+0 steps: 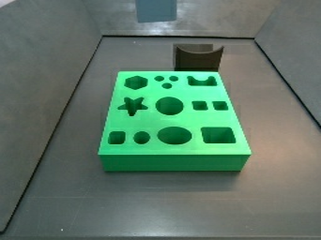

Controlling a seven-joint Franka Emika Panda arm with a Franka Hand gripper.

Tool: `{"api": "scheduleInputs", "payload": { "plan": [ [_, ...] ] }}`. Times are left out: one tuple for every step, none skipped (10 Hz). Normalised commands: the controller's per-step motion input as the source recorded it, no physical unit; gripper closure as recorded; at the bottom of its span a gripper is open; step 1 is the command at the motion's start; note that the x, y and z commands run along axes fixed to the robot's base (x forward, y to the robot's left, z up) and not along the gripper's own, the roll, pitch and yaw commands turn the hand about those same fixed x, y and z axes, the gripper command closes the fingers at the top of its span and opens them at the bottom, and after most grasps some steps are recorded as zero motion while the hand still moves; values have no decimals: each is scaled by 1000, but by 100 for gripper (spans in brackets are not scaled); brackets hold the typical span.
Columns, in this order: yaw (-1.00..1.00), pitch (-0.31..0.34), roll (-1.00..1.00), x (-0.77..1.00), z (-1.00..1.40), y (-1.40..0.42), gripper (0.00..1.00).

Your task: Insert the rectangle object.

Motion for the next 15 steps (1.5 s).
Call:
{"api": "scheduleInputs", "payload": {
  "plan": [
    [0, -84, -109, 1000, -966, -120, 100],
    [0, -84, -107, 1000, -966, -123, 100],
    [0, -83, -106, 1000, -960, -123, 100],
    [0, -86, -93, 1000, -937, -134, 100],
    [0, -79, -79, 1000, -909, -151, 100],
    [0, 0, 0, 1000, -726, -289, 100],
    [0, 119, 164, 957, -611, -380, 100],
    [0, 284, 176, 771, -497, -423, 100],
    [0, 287, 171, 771, -466, -431, 100],
    [0, 249, 159, 814, -366, -426, 100],
    [0, 231, 109, 849, -94, -434, 100],
    [0, 299, 96, 806, 0, -371, 100],
    [0, 339, 106, 777, 29, -289, 100],
    [0, 343, 196, 814, 0, -143, 100],
    [0, 323, 251, 806, -71, -57, 100]
  ]
}}
